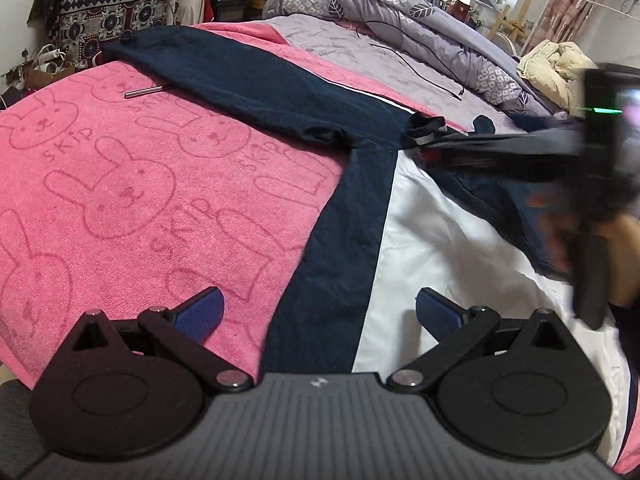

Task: Fold clothes
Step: 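Lay the cuff across the jacket body near the collar and open the right gripper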

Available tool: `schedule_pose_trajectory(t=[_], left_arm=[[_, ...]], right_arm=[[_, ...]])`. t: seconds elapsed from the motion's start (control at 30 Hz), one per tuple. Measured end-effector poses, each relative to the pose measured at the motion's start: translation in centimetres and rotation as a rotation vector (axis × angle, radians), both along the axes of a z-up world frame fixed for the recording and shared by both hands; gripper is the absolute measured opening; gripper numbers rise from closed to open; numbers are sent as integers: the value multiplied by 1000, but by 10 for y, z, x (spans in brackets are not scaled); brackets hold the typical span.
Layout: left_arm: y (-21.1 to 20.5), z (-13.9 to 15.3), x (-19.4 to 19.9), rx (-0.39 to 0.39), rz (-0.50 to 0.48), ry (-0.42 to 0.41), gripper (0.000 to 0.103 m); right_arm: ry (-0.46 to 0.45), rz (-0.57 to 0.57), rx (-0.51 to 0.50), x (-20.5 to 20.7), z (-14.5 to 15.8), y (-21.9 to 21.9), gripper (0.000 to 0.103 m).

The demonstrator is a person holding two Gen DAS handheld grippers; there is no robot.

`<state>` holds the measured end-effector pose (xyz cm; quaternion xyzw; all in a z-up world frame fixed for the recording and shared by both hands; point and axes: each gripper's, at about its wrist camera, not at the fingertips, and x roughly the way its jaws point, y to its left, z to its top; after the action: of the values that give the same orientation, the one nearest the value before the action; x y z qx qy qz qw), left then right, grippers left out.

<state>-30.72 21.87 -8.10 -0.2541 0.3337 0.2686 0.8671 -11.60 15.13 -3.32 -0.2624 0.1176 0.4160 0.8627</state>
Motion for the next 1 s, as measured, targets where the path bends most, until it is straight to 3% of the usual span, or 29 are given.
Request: schedule_pose_trajectory(t=[0.07, 0.1, 0.17, 0.2, 0.23, 0.3, 0.33, 0.4, 0.43, 0.53, 0.63, 0.93, 1.0], left_arm=[[-2, -2, 2, 11, 5, 6, 103], [-3, -3, 3, 18, 7, 10, 103], [-6, -4, 3, 36, 3, 17, 103], [-8, -4, 3, 45, -1, 20, 103], [-10, -4, 3, 53, -6, 22, 103], [-13, -5, 3, 72, -21, 32, 103], [-14, -5, 3, 80, -28, 36, 103], [-16, -6, 3, 86, -41, 42, 103], [-16, -6, 2, 85, -44, 43, 103], [-15, -6, 3, 83, -47, 42, 103], [-16, -8, 4, 95, -50, 46, 103], [-20, -9, 8, 127, -58, 68, 103], [-20, -8, 8, 131, -62, 76, 103]], right_arm=[[43, -8, 55, 14, 14, -24, 103], [112, -20, 68, 28, 17, -29, 99], [275, -80, 107, 60, 16, -29, 76], [359, -122, 124, 76, 12, -24, 53], [413, -159, 108, 85, 1, -11, 40], [519, -233, 74, 104, -21, 14, 30], [564, -265, 56, 112, -32, 27, 29], [544, -258, 20, 109, -46, 53, 29], [516, -233, 19, 105, -45, 59, 29], [575, -204, 43, 108, -31, 51, 34], [557, -281, 69, 106, -26, 5, 48], [440, -605, 83, 103, -29, -146, 58], [472, -615, 98, 107, -38, -159, 61]])
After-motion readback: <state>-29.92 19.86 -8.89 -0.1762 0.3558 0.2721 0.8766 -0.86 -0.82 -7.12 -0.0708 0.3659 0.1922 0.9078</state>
